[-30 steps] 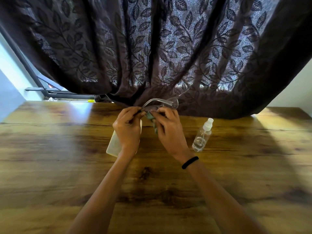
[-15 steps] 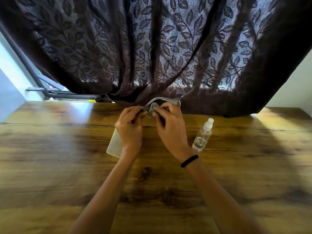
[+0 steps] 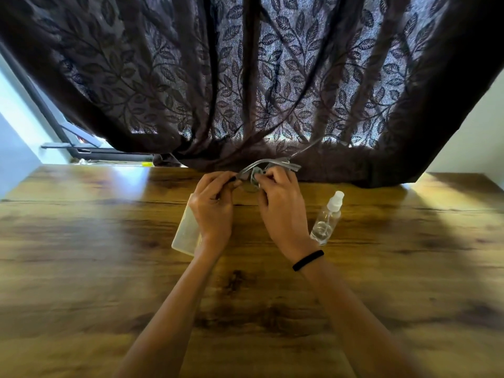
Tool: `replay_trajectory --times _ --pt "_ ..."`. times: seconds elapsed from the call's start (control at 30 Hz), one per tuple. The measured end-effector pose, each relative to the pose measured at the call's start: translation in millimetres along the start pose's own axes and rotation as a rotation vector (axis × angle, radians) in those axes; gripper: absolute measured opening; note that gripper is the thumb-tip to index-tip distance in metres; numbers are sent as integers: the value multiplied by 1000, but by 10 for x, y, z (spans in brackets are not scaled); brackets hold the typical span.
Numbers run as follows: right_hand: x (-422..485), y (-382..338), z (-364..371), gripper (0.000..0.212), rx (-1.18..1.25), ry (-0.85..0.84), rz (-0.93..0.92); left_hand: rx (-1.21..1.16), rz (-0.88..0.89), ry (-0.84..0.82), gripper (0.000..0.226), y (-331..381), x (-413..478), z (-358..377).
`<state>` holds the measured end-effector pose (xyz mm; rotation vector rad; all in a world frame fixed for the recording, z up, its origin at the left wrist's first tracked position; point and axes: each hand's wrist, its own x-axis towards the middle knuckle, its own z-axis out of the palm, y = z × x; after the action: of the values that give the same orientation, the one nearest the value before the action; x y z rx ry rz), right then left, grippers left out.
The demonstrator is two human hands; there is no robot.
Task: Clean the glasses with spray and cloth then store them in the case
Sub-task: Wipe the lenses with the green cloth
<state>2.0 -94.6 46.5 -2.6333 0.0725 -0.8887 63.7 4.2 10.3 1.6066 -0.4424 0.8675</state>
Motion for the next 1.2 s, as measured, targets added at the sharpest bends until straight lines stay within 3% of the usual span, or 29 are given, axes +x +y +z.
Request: replay_trajectory --times 0.33,0.73,0.9,1.2 --pt "-82 -47 8 26 364 -36 -24 6 -48 49 24 -23 19 19" --pt "-6 -98 6 33 108 -86 -68 30 -53 53 17 41 37 -25" --pt "-9 -32 -19 37 23 -87 -4 14 -54 58 19 65 74 -34" --pt "15 -8 35 40 364 -182 33 -4 -48 44 18 50 27 -20"
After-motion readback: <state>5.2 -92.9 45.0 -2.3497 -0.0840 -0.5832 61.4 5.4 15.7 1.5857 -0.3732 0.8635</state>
